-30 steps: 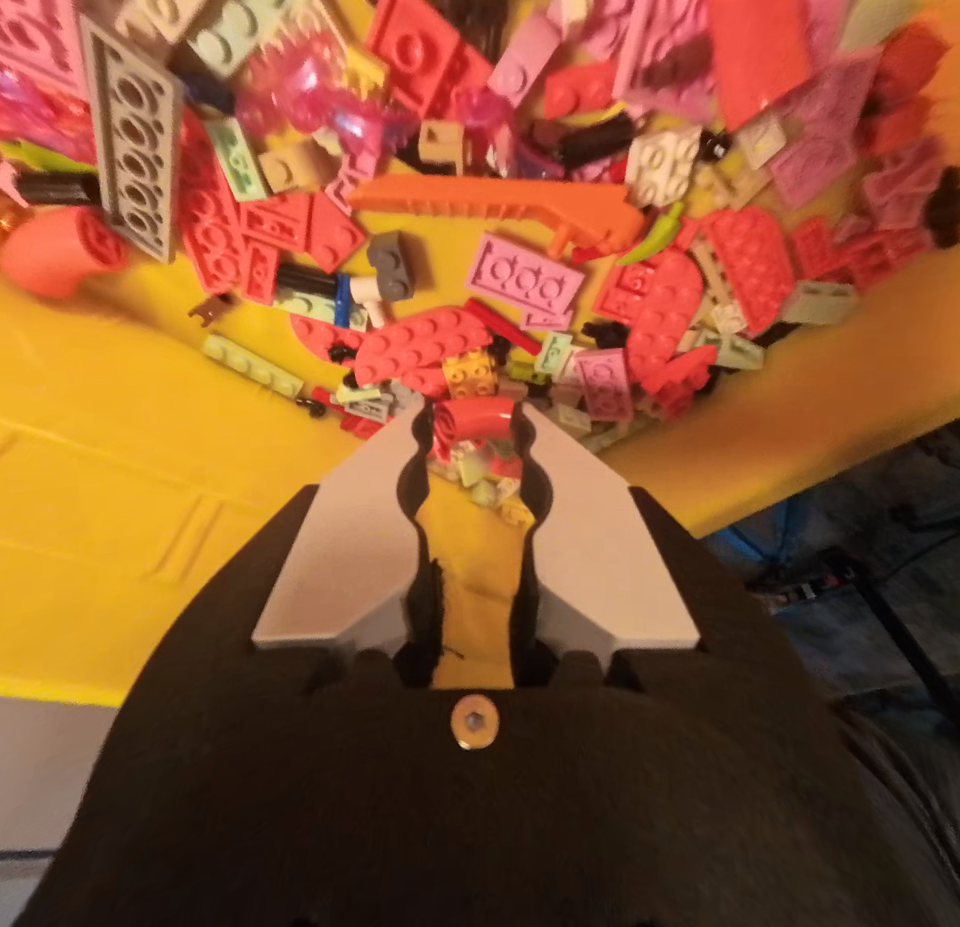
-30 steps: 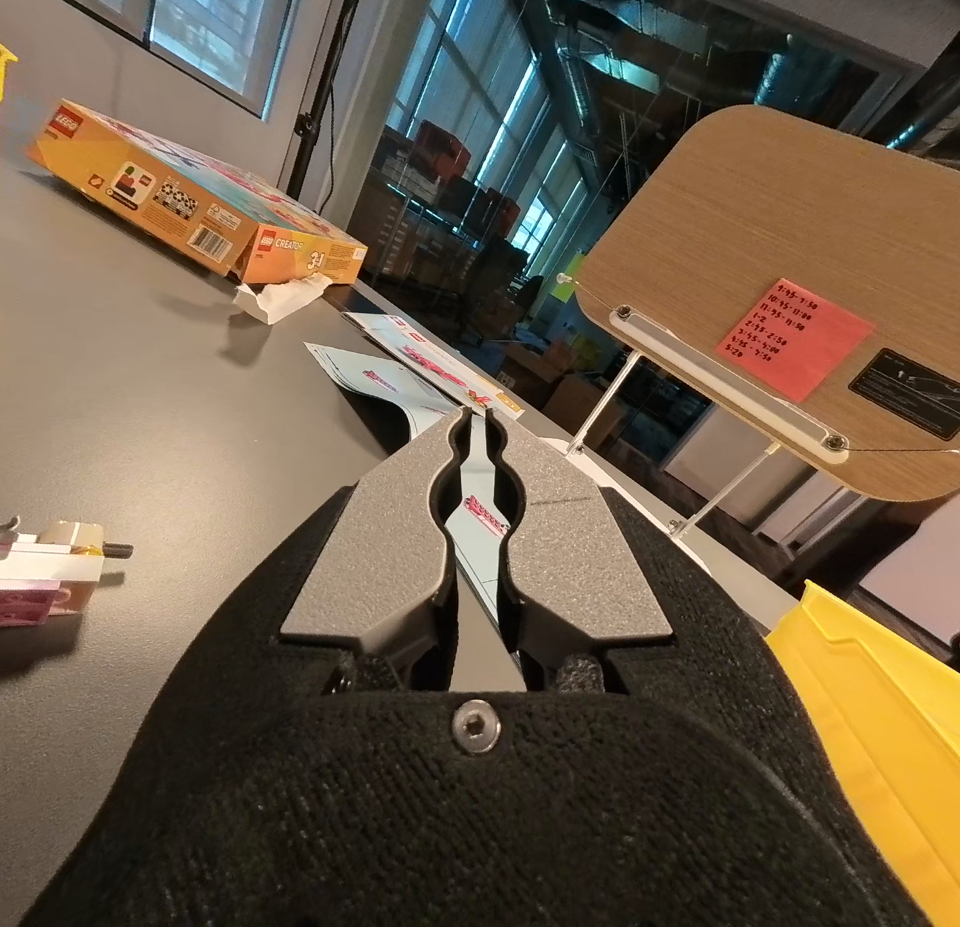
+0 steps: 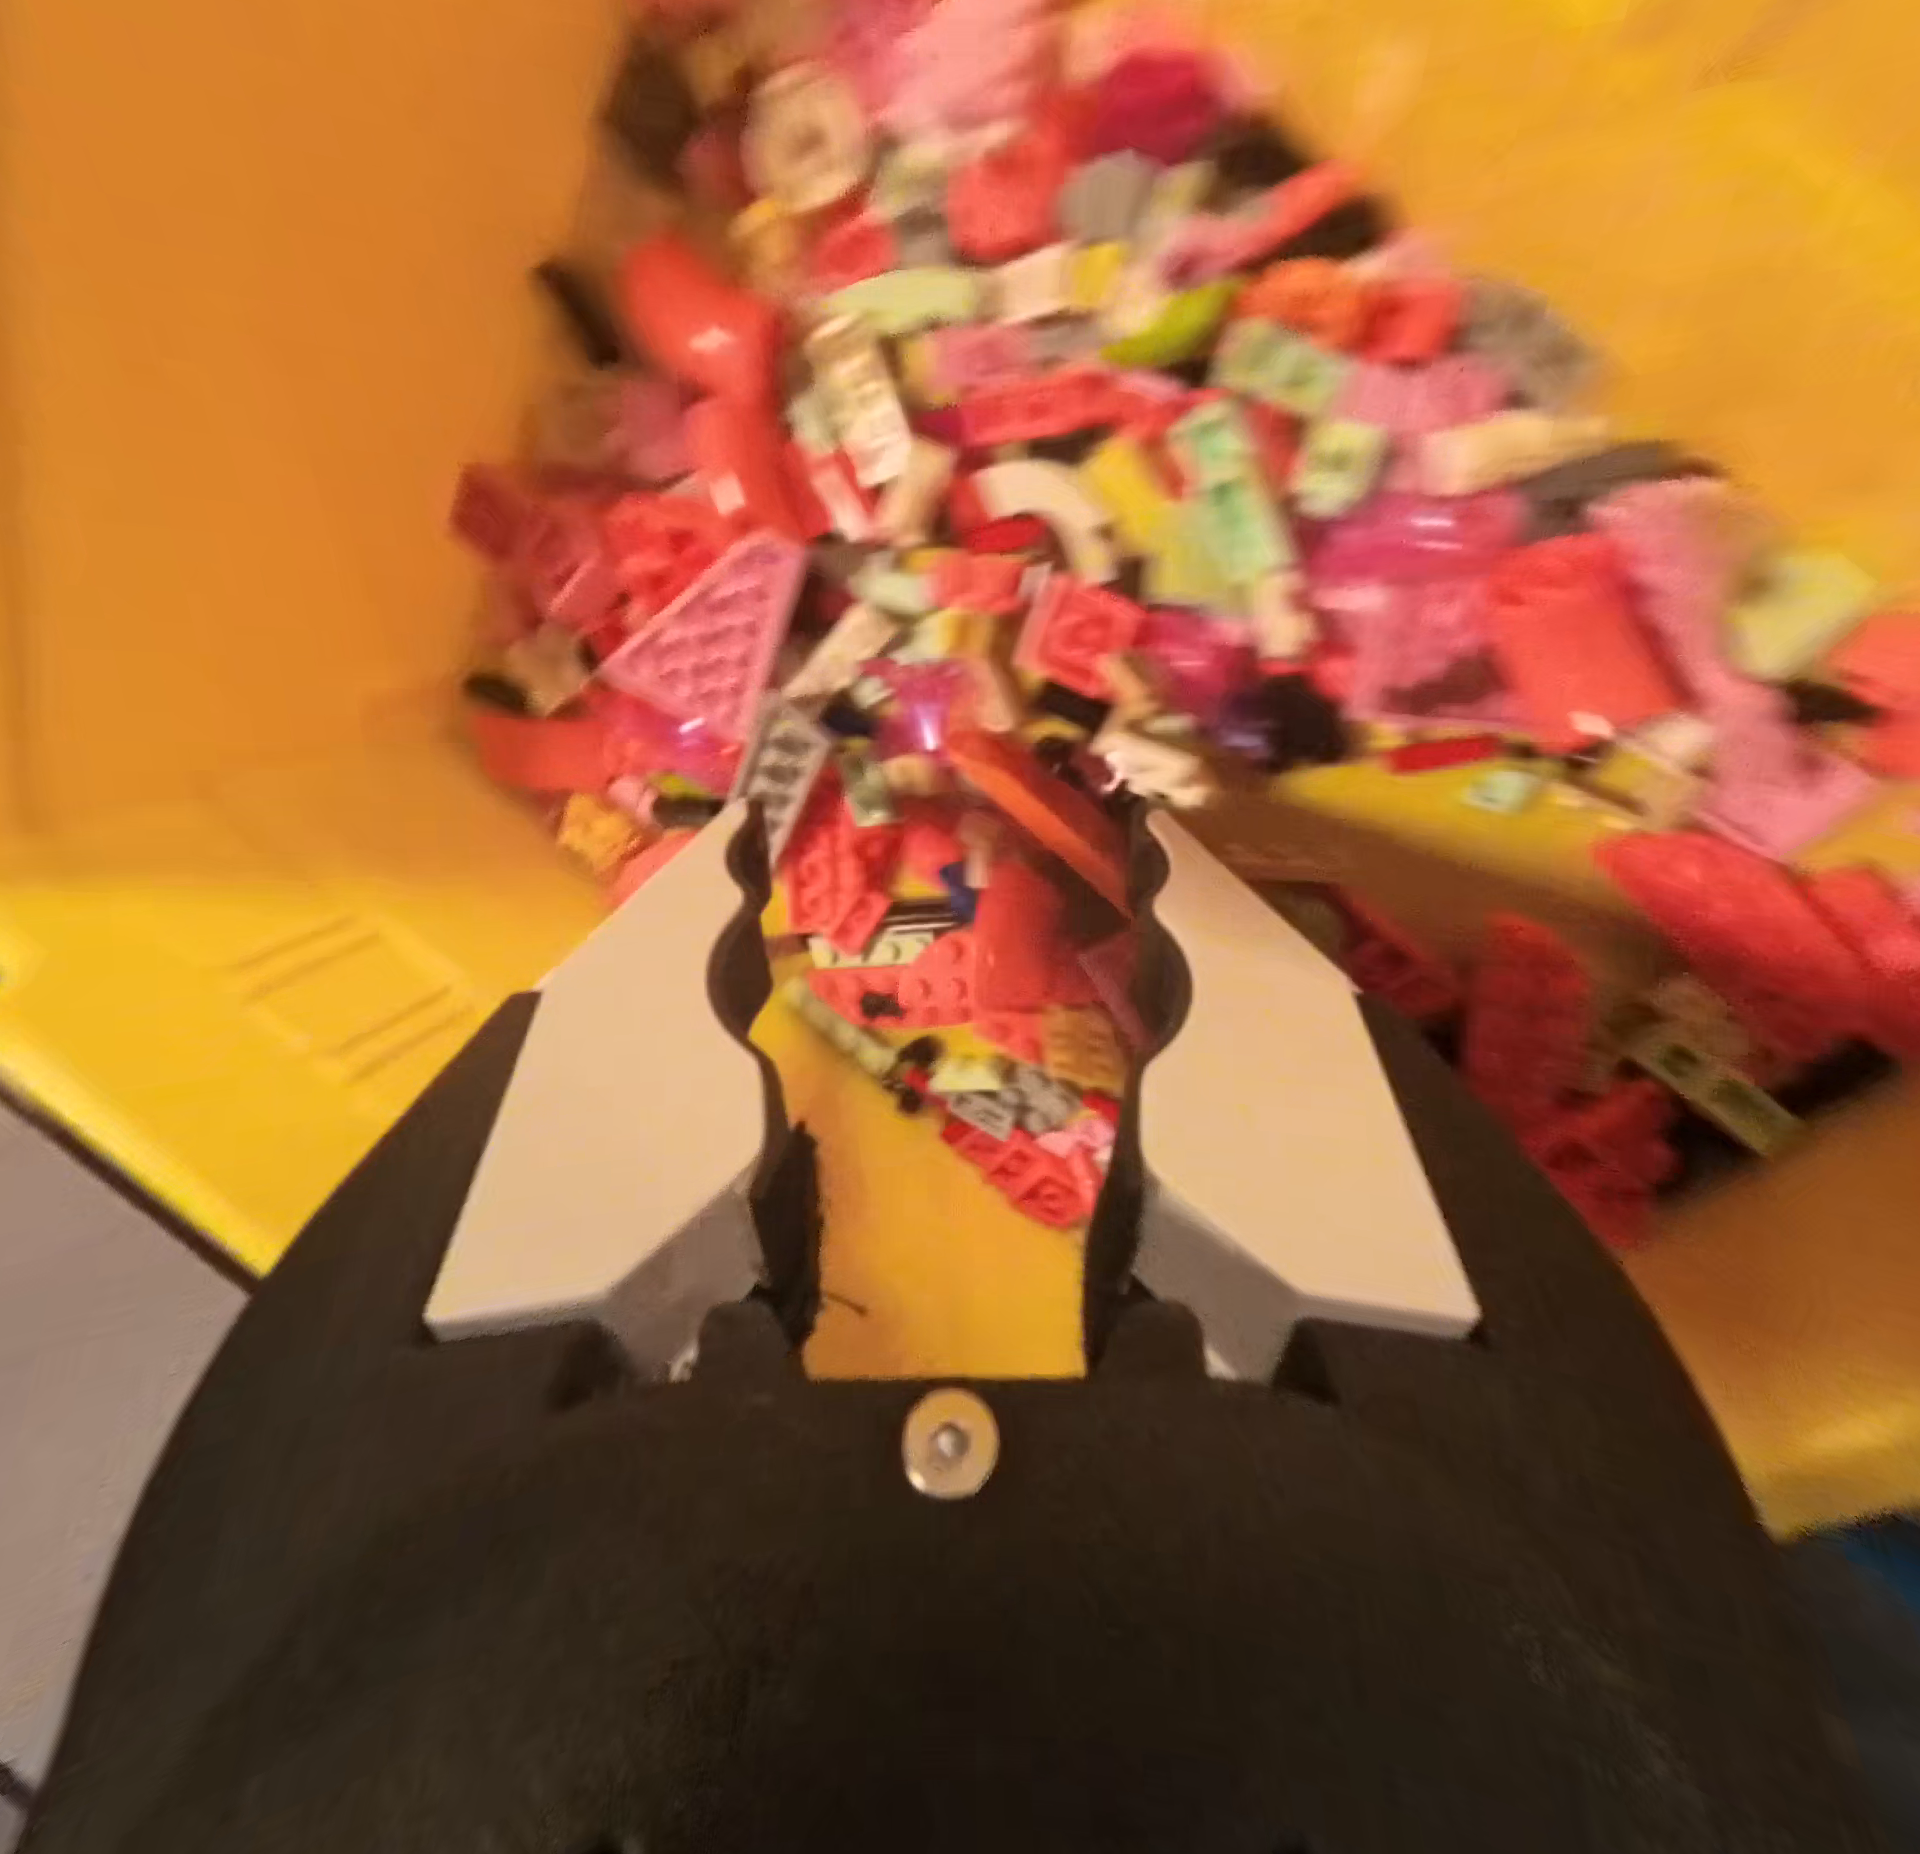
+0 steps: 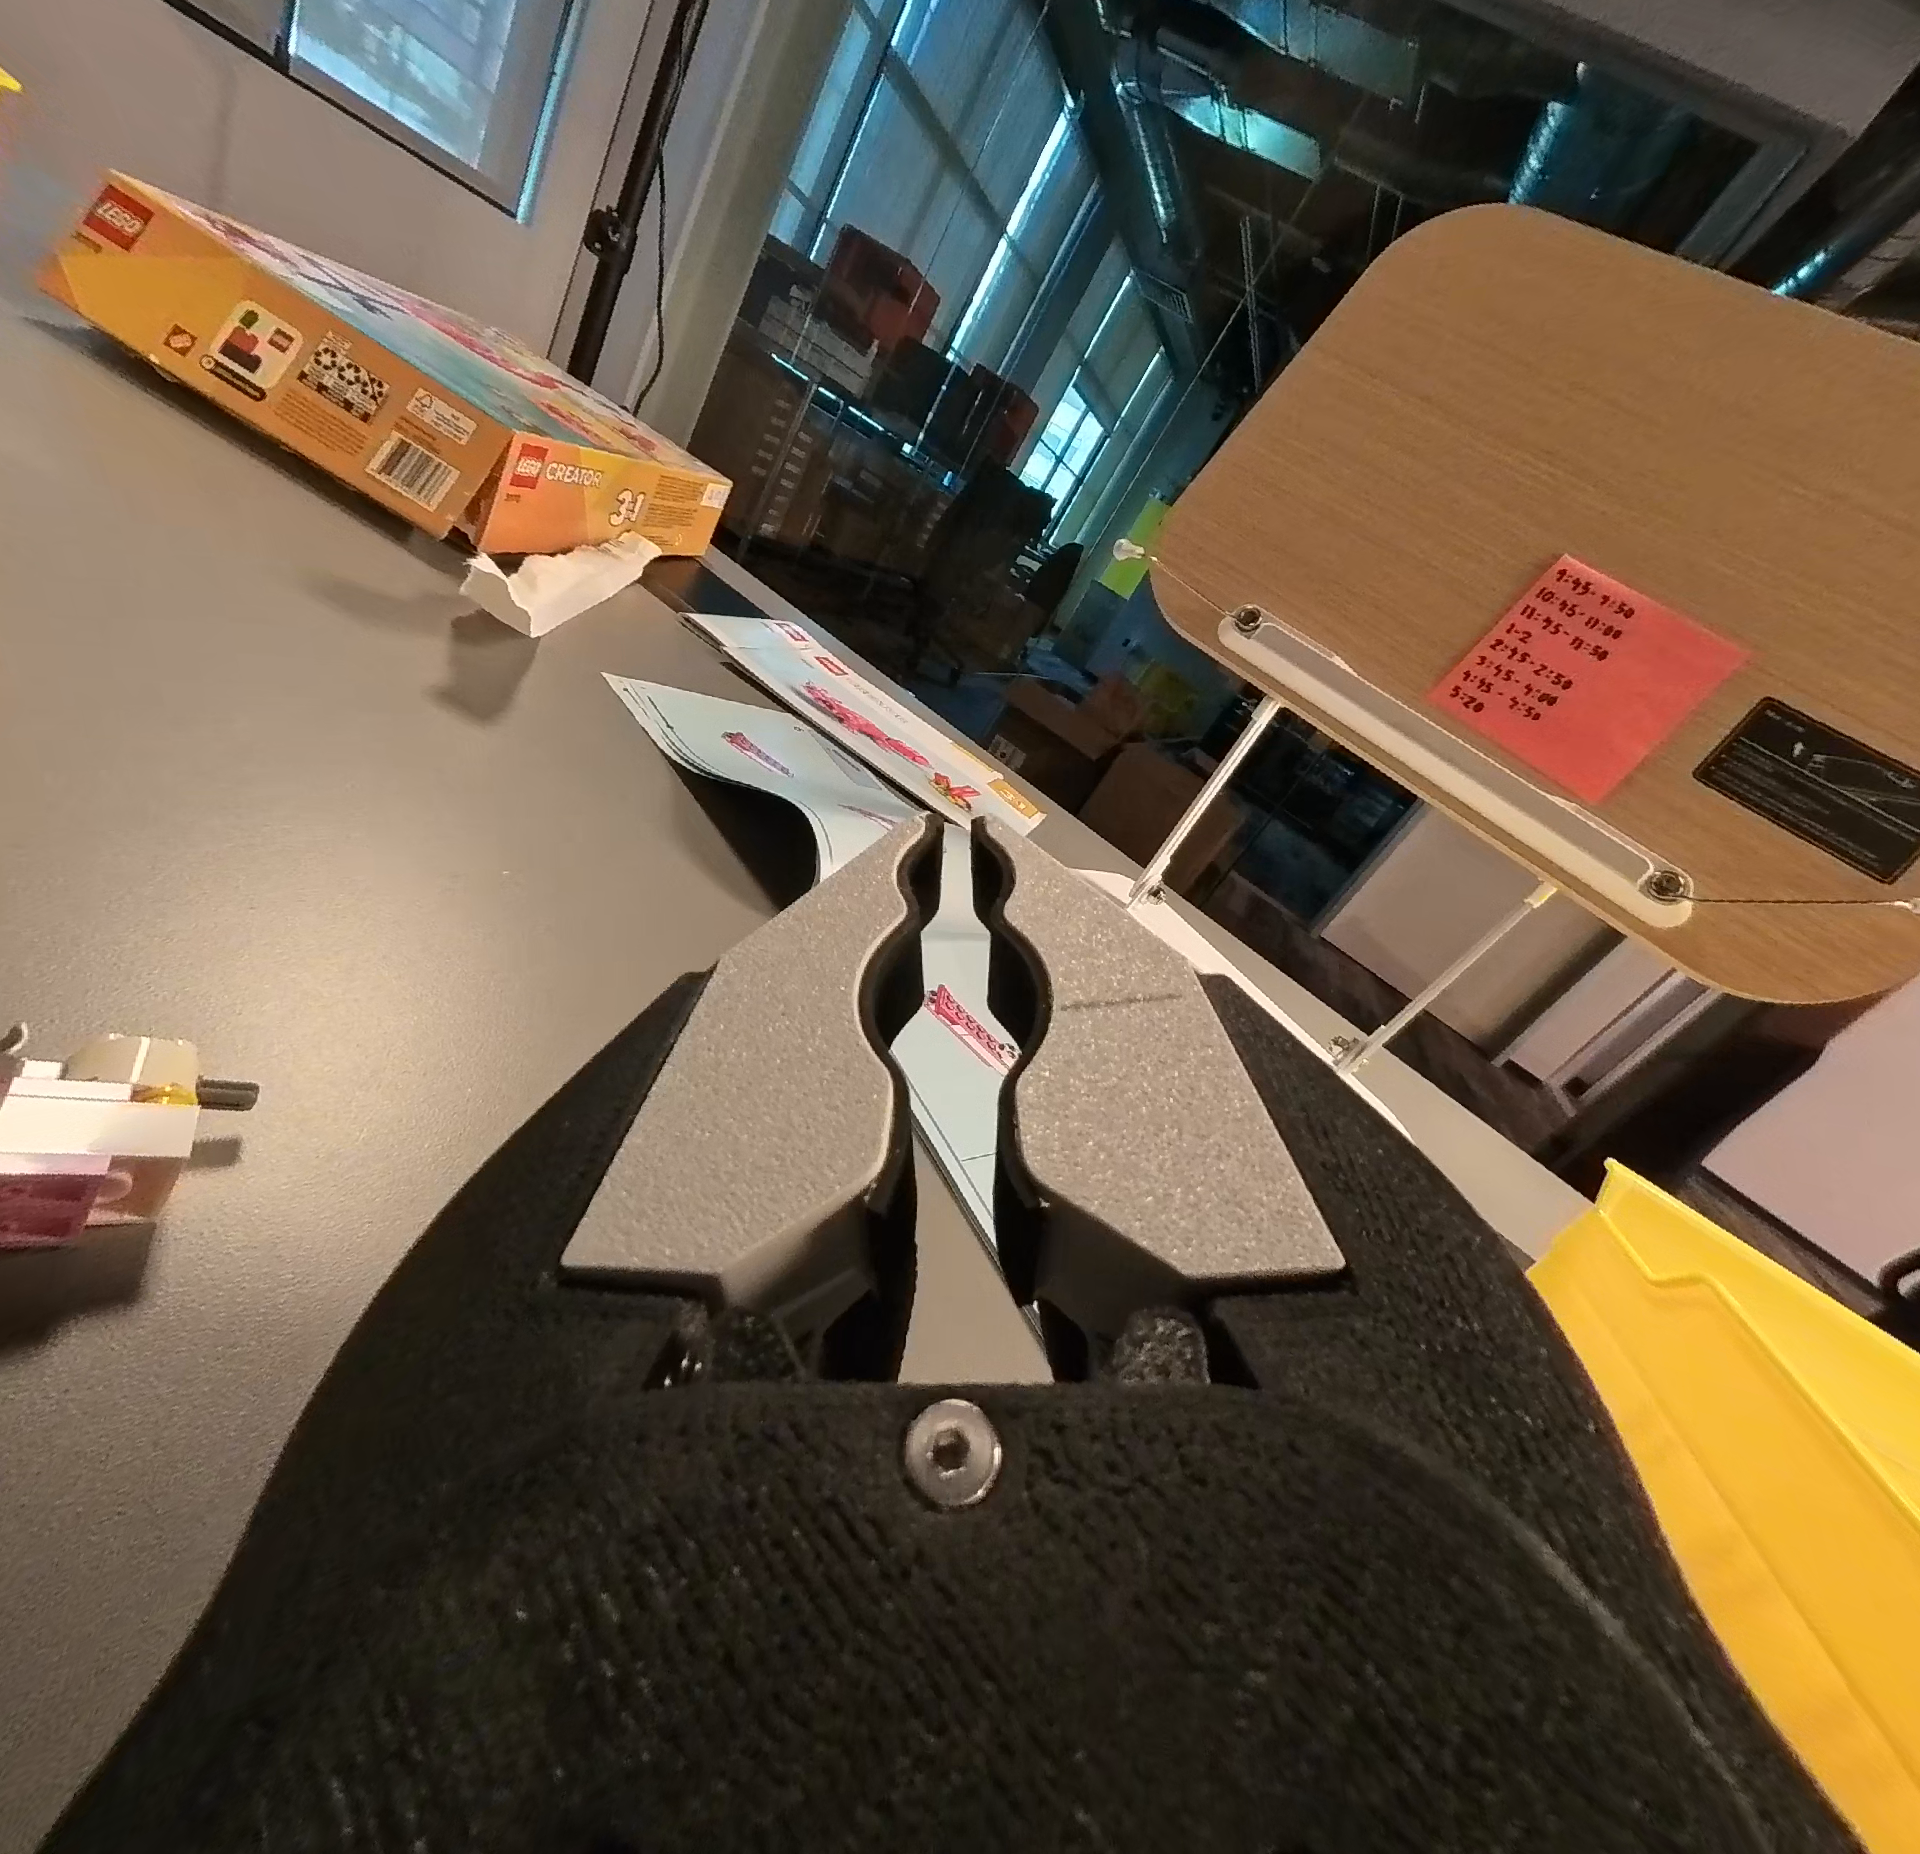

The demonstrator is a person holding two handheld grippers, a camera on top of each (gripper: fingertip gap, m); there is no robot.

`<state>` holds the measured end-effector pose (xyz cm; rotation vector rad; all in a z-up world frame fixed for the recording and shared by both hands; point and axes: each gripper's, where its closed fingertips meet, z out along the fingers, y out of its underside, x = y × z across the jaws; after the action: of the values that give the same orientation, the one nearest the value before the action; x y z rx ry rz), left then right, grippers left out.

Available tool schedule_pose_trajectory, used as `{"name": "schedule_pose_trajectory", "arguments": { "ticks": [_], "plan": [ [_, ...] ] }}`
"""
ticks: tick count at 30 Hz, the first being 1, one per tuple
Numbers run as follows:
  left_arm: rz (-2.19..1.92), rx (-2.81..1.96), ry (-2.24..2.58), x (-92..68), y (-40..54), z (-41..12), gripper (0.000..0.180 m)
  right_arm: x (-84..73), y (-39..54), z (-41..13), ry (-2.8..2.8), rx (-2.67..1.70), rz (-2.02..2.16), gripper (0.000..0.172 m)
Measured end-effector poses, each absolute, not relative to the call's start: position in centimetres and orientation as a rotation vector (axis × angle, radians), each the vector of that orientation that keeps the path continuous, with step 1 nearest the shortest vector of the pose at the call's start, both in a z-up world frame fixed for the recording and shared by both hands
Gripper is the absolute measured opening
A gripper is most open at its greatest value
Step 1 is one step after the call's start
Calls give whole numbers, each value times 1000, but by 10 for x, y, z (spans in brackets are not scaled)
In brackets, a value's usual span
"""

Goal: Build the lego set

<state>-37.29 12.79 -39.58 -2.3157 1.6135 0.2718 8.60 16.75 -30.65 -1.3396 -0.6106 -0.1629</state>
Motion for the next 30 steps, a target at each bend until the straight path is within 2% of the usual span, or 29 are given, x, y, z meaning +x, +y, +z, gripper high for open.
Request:
{"name": "schedule_pose_trajectory", "arguments": {
  "ticks": [3, 7, 9, 12, 13, 15, 17, 20, 21, 22, 24, 30],
  "plan": [
    [279, -2398, 1483, -394, 141, -394, 70, 86, 167, -306, -608, -1339, -162, 3],
    [125, -2370, 1572, -385, 120, -382, 79, 86, 168, -306, -610, -1339, -161, 3],
    [27, -2394, 1627, -380, 101, -378, 88, 86, 168, -307, -613, -1339, -162, 3],
    [-47, -2545, 1706, -384, 68, -383, 116, 86, 168, -307, -614, -1339, -162, 3],
    [-49, -2572, 1744, -386, 59, -386, 117, 86, 168, -307, -613, -1339, -162, 3],
    [-74, -2541, 1834, -381, 48, -392, 103, 86, 168, -306, -612, -1338, -161, 3],
    [-82, -2526, 1864, -376, 45, -398, 100, 86, 167, -306, -613, -1337, -162, 3],
    [58, -2453, 1879, -375, 60, -406, 90, 86, 168, -306, -612, -1336, -165, 3],
    [139, -2422, 1854, -376, 71, -406, 81, 86, 167, -306, -611, -1335, -165, 3],
    [184, -2397, 1818, -376, 81, -404, 84, 86, 167, -306, -609, -1334, -165, 3],
    [331, -2319, 1663, -377, 114, -394, 63, 87, 167, -305, -607, -1334, -163, 3],
    [324, -2275, 1205, -371, 142, -358, 76, 89, 167, -303, -589, -1327, -156, 3]
  ]
}}
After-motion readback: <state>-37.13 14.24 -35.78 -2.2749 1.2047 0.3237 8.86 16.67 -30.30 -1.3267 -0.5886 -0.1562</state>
